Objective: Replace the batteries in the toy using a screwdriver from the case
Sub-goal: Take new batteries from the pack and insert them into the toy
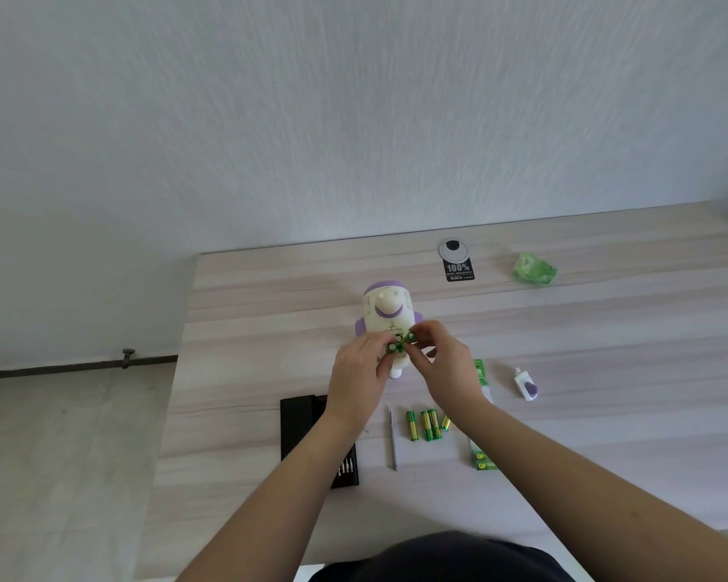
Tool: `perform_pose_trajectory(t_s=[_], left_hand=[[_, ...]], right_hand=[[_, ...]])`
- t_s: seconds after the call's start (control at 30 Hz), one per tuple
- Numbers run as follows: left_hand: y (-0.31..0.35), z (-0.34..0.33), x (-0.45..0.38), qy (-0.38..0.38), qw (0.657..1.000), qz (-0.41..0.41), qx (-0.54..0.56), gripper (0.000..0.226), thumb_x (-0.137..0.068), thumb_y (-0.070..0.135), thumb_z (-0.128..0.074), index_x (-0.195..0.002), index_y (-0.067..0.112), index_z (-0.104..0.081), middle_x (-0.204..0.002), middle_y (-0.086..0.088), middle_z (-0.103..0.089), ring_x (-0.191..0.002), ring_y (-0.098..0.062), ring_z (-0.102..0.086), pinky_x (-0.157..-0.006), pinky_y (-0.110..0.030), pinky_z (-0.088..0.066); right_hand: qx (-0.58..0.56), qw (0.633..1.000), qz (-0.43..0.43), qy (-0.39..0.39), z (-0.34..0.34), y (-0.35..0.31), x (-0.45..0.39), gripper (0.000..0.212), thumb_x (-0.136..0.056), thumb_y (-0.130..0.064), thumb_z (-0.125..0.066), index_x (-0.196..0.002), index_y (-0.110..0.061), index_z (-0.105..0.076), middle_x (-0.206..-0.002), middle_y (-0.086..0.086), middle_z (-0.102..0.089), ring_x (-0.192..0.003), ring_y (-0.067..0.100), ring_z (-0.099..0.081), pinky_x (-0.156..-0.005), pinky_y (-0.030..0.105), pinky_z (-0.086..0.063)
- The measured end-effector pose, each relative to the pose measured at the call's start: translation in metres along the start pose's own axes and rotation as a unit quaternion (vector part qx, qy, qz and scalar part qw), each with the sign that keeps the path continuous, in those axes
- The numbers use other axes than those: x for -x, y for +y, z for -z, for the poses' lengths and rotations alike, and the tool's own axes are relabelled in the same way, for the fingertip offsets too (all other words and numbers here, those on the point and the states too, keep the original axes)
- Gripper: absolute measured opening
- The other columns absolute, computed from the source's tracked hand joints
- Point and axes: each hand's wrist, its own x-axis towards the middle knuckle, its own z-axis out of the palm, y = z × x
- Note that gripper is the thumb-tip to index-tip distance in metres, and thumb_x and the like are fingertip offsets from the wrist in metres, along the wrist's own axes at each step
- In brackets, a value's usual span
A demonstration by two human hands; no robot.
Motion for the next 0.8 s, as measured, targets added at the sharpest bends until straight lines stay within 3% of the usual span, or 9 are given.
perform_pose_trajectory(t_s=[0.13,0.3,0.63,0.8], left_hand=[[0.0,0.0,-0.002,0.005,1.0,-0.016,-0.023,0.026,-0.077,0.009,-0.077,-0.101,0.014,-0.069,-0.09,0.002,-0.07,-0.078,-0.019,-0.063,-0.074,-0.027,-0.045],[-0.001,0.0,-0.004,0.002,0.999,-0.009,-0.032,0.026,-0.077,0.014,-0.079,-0.101,0.015,-0.07,-0.085,0.003,-0.07,-0.075,-0.017,-0.062,-0.071,-0.025,-0.043],[-0.002,-0.005,-0.003,-0.002,0.999,0.005,-0.039,0.024,-0.074,0.009,-0.079,-0.096,0.014,-0.069,-0.087,0.001,-0.069,-0.078,-0.02,-0.062,-0.071,-0.028,-0.047],[-0.012,-0.008,0.0,-0.001,0.998,0.036,-0.043,0.023,-0.073,0.012,-0.081,-0.094,0.014,-0.072,-0.089,0.001,-0.064,-0.084,-0.02,-0.056,-0.074,-0.025,-0.042]], right_hand=[[0.078,0.996,0.025,-0.02,-0.003,0.003,-0.002,0.016,-0.088,-0.022,-0.064,-0.104,-0.024,-0.06,-0.095,-0.007,-0.065,-0.089,0.009,-0.059,-0.076,0.025,-0.049],[0.138,0.988,0.07,-0.022,-0.001,-0.001,-0.001,0.017,-0.09,-0.018,-0.063,-0.106,-0.016,-0.063,-0.096,0.0,-0.066,-0.089,0.015,-0.059,-0.072,0.025,-0.044],[0.158,0.982,0.098,-0.014,0.0,0.0,-0.005,0.016,-0.088,-0.016,-0.065,-0.104,-0.013,-0.064,-0.094,0.003,-0.067,-0.086,0.02,-0.059,-0.073,0.028,-0.045],[0.166,0.978,0.129,0.003,-0.003,0.003,-0.005,0.016,-0.085,-0.015,-0.069,-0.1,-0.011,-0.068,-0.089,0.004,-0.066,-0.082,0.023,-0.06,-0.069,0.028,-0.044]])
